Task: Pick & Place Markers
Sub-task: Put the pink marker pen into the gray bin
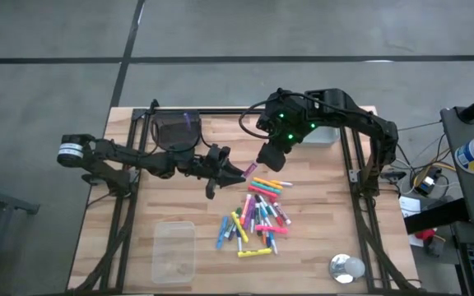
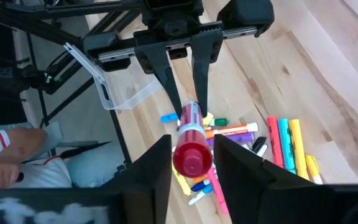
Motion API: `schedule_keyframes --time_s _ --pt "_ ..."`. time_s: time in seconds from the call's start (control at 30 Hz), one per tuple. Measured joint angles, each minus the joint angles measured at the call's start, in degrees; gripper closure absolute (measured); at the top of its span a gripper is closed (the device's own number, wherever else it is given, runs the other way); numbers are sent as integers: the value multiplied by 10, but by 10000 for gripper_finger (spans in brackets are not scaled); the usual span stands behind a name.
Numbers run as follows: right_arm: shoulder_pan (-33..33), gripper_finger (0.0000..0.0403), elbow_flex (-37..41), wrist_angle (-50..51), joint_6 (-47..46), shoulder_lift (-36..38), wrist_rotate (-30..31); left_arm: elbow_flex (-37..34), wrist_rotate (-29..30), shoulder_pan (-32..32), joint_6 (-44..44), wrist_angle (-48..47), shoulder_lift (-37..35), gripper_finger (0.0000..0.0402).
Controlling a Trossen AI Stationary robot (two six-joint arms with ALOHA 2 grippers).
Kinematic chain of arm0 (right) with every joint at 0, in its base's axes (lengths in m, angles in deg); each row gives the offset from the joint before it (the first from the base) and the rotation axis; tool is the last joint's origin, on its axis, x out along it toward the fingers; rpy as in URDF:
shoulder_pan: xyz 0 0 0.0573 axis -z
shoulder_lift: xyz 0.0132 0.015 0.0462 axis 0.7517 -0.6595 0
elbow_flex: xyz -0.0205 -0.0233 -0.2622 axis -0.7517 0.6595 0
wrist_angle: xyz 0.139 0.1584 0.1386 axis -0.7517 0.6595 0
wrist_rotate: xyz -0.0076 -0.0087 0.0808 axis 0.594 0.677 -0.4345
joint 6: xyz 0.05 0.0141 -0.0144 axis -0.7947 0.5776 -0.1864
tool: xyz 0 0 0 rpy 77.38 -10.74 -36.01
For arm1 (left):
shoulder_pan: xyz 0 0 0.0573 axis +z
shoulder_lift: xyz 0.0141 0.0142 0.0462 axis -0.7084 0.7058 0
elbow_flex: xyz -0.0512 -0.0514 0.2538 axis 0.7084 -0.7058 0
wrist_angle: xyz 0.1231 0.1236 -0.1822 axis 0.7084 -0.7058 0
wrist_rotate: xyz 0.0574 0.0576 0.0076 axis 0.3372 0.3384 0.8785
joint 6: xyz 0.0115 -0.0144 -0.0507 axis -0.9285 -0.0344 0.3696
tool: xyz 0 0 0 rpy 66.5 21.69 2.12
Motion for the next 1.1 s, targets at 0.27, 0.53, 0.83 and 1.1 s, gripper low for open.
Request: schedule_keyframes --time_s 0.27,0.53,0.83,1.1 --pt "0 329 0 1 0 0 -2 0 0 0 1 -2 0 331" --pt "0 334 0 2 3 0 -3 0 0 0 1 -1 0 331" --pt "0 334 0 3 4 0 -5 0 3 0 11 0 0 312" --pt "0 334 0 4 4 0 -2 1 7 0 -1 2 0 253"
